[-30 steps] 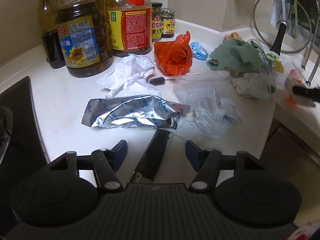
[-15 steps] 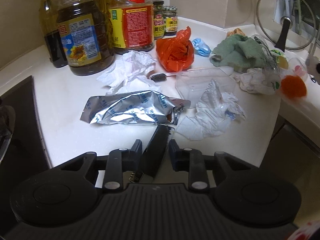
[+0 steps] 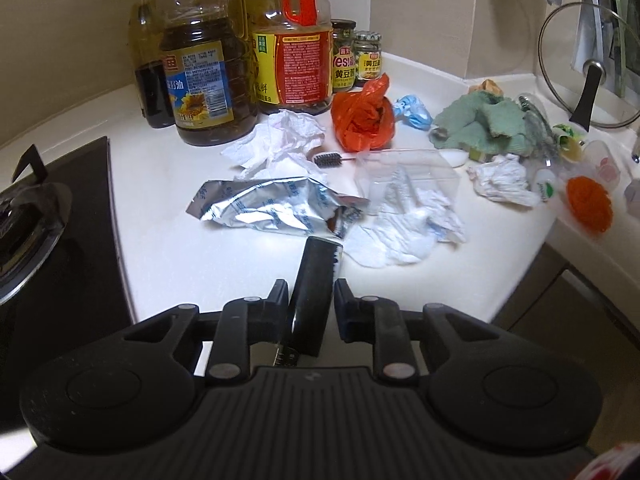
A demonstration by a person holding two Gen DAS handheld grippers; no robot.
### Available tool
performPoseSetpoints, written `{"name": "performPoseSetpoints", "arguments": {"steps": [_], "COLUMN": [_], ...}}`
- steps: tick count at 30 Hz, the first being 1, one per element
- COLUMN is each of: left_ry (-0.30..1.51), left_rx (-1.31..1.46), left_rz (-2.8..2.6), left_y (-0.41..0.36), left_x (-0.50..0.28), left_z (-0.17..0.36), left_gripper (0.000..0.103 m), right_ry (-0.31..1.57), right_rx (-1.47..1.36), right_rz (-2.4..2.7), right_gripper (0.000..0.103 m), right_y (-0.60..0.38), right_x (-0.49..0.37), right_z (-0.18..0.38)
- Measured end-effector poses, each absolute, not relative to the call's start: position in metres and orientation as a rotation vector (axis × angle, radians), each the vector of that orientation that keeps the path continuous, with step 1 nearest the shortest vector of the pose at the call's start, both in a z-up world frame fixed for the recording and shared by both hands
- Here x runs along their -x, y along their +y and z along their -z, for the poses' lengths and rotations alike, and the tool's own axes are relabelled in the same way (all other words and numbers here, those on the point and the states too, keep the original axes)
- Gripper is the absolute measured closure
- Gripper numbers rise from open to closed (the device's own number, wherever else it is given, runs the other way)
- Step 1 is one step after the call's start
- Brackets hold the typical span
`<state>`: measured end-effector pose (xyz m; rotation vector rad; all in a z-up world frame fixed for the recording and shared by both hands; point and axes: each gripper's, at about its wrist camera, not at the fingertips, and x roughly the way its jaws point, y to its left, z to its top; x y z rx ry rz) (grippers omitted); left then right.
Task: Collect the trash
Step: 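Lift the white tissue with the right tool while the left tool grasps a black brush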
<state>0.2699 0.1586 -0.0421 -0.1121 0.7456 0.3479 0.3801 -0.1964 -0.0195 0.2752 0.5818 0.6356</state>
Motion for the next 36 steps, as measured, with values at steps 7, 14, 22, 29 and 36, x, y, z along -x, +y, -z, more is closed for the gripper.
{"name": "performPoseSetpoints", "arguments": {"steps": [7, 14, 22, 29, 36], "left_ry": [0.727, 0.723, 0.705, 0.705, 0.717], "left_rx": [0.152, 0.110, 0.127, 0.133, 0.126], "left_rz": [-0.309, -0.306, -0.343, -0.349, -0.365], "left_y": [0.123, 0.096, 0.106, 0.103, 0.103], "left_x": [-0.251, -0.255, -0.261, -0.259, -0.263], "left_z": [0.031, 0.037, 0.029, 0.028, 0.031], "left_gripper": [0.082, 0.083, 0.084, 0.092, 0.092], "right_ry": [0.622, 0.671, 0.677, 0.696, 0.701], "right_rx": [-0.216, -0.171, -0.165, -0.157, -0.141], "right_rz": [-0.750, -0.847, -0.882, -0.885, -0.903], "right_gripper": [0.080, 0.080, 0.080, 0.080, 0.080], "right_y": [-0.185, -0.171, -0.167, -0.167, -0.164], "right_x": [-0.365, -0.353, -0.353, -0.354, -0.354], "right_z": [0.024, 0.038, 0.042, 0.048, 0.051]}}
